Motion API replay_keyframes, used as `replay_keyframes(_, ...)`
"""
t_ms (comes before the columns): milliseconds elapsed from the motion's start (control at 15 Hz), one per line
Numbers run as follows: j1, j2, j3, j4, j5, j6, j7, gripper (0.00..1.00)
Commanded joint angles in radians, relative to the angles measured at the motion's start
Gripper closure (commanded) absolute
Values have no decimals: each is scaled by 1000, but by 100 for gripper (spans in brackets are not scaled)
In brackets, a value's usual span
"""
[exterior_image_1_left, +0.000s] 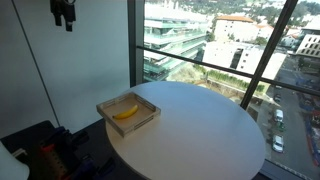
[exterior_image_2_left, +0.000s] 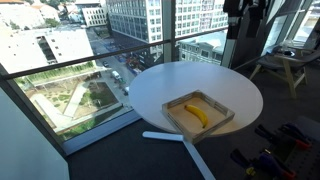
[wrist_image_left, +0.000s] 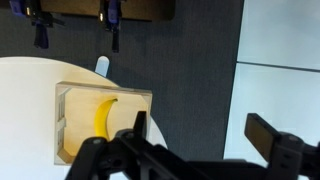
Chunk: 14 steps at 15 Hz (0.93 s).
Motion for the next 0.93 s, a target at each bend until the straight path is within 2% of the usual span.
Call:
replay_keyframes(0, -16, -14, 12, -1, -32, 36, 14, 0)
replay_keyframes(867, -71, -2, -9, -24, -51, 145, 39, 0)
